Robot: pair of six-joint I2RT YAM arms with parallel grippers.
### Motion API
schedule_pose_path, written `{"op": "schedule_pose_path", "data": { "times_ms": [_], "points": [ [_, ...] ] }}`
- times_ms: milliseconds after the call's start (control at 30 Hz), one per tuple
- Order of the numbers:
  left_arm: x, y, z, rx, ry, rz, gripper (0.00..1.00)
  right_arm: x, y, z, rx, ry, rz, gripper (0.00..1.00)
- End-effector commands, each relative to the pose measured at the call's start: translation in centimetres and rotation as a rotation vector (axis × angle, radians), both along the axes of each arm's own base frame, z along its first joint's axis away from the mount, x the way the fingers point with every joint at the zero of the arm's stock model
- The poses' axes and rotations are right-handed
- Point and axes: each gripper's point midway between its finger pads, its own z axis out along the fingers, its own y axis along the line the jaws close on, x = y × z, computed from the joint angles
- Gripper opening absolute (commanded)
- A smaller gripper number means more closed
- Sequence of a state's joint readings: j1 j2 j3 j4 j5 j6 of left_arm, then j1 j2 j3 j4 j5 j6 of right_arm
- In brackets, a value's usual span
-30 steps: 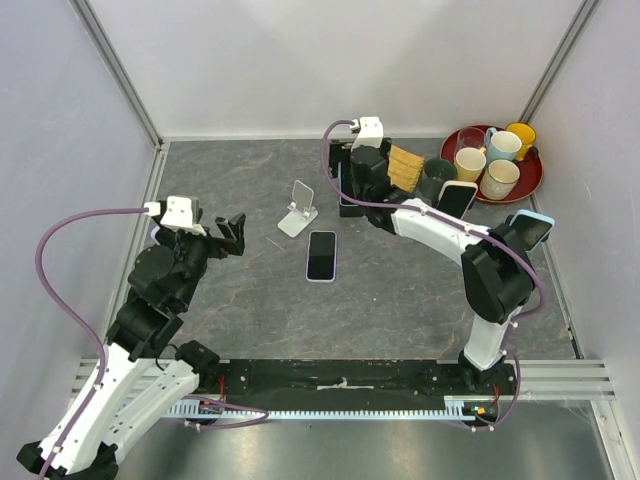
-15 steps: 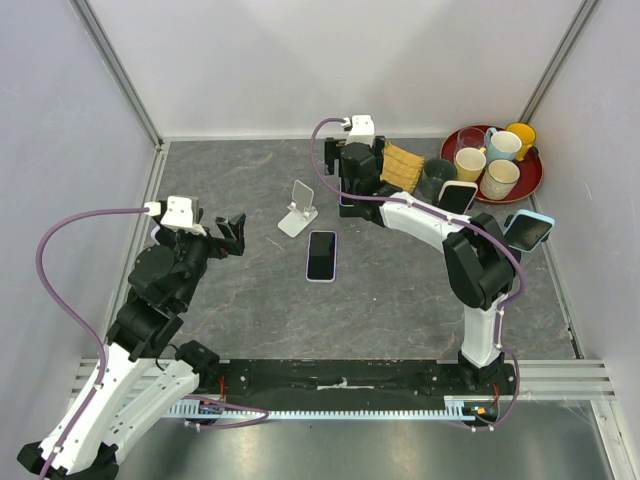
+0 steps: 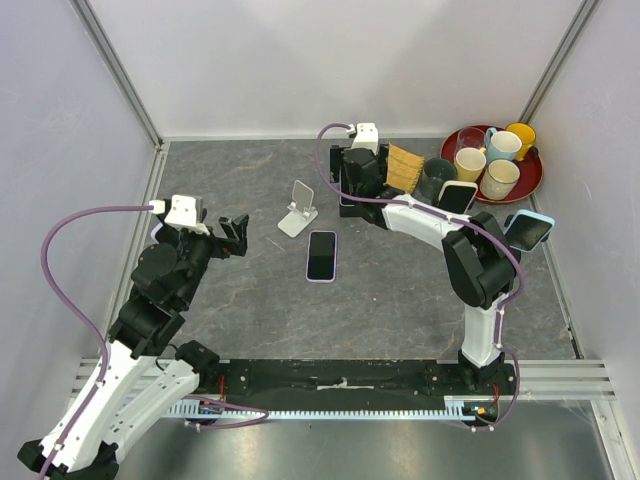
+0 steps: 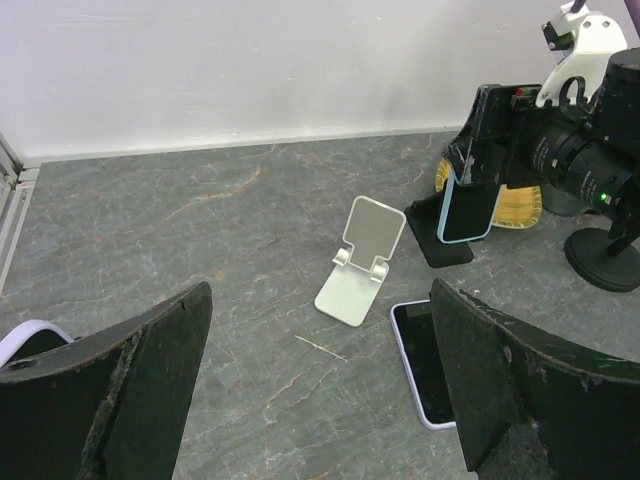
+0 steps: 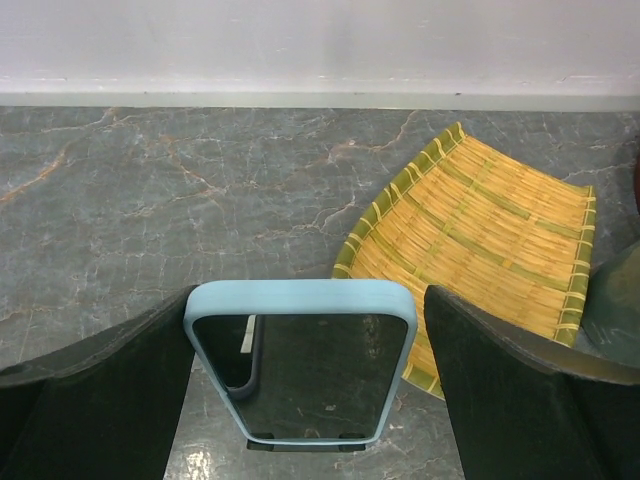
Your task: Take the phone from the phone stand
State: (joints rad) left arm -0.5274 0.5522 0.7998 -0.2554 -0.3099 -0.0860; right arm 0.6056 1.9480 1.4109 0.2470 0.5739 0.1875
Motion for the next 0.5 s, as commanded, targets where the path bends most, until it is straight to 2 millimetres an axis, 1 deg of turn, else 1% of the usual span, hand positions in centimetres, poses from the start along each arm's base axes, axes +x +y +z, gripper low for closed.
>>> {"op": "schedule_pose_path", "data": {
  "times_ms": [0, 100, 233, 267, 333, 367, 433, 467],
  "points": [
    [0.2, -0.4, 0.7, -0.042, -0.021, -0.013, 0.96, 0.0, 0.3, -0.3, 0.021, 0.003, 0.008, 0.98],
    [0.2, -0.4, 0.7, -0.041, -0.019, -0.011, 0.96, -0.1, 0.5, -0.5, 0.024, 0.005, 0.016, 0.97],
    [0.2, -0.4, 0.8, -0.043, -0.022, -0.013, 0.96, -0.1, 0.4, -0.1, 0.013, -0.004, 0.021, 0.9],
    [0.2, -0.4, 0.7, -0.042, -0.021, -0.014, 0.96, -0.1, 0.4, 0.1, 0.011, -0.008, 0.023, 0.86],
    [0.2, -0.4, 0.7, -0.043, -0.019, -0.016, 0.96, -0.2, 0.3, 0.5, 0.006, -0.015, 0.024, 0.82],
    [0.2, -0.4, 0.8, -0.044, -0.022, -0.016, 0.96, -0.3, 0.4, 0.7, 0.006, -0.019, 0.028, 0.76],
    [0.2, -0.4, 0.7, -0.044, -0.02, -0.014, 0.96, -0.4, 0.5, 1.5, 0.011, -0.033, 0.04, 0.68],
    [0.2, -0.4, 0.7, -0.044, -0.02, -0.014, 0.96, -0.5, 0.7, 1.7, 0.015, -0.037, 0.049, 0.61]
  ]
}}
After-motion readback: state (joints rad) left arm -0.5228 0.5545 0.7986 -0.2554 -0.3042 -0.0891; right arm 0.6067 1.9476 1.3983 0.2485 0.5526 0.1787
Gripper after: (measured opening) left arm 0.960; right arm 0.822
